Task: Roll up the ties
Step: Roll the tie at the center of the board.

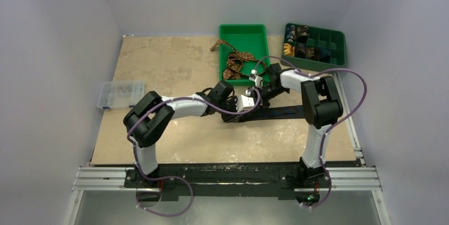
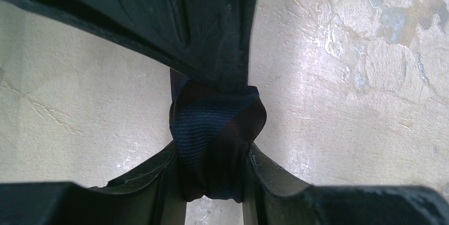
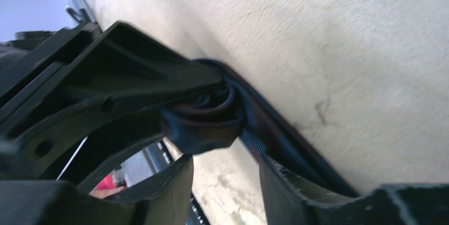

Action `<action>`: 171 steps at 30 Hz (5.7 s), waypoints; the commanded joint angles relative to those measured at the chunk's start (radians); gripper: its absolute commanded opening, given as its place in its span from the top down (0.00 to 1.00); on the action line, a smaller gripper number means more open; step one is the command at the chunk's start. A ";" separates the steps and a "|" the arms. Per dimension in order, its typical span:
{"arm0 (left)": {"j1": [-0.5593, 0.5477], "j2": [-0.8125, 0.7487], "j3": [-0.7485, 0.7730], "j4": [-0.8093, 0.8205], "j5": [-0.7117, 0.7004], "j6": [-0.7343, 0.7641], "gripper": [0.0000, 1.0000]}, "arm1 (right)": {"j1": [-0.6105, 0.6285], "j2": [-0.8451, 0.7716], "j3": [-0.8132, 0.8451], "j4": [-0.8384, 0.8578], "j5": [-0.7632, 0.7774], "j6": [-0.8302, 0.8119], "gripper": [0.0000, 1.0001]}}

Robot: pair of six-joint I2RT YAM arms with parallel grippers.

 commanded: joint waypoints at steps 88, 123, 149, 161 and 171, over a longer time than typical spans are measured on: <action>0.017 -0.088 0.053 0.127 0.046 -0.159 1.00 | -0.060 -0.016 -0.052 0.000 0.414 -0.060 0.84; 0.004 0.076 0.067 -0.222 -0.100 0.057 1.00 | -0.135 -0.355 -0.296 0.386 -0.074 0.316 0.21; 0.004 0.091 0.055 -0.207 -0.090 0.029 0.99 | 0.028 -0.165 -0.257 0.590 -0.028 0.447 0.75; 0.005 0.088 0.055 -0.216 -0.084 0.036 0.97 | 0.008 -0.172 -0.223 0.419 -0.023 0.329 0.78; 0.005 0.086 0.056 -0.214 -0.082 0.041 0.97 | 0.005 -0.178 -0.239 0.439 -0.049 0.345 0.93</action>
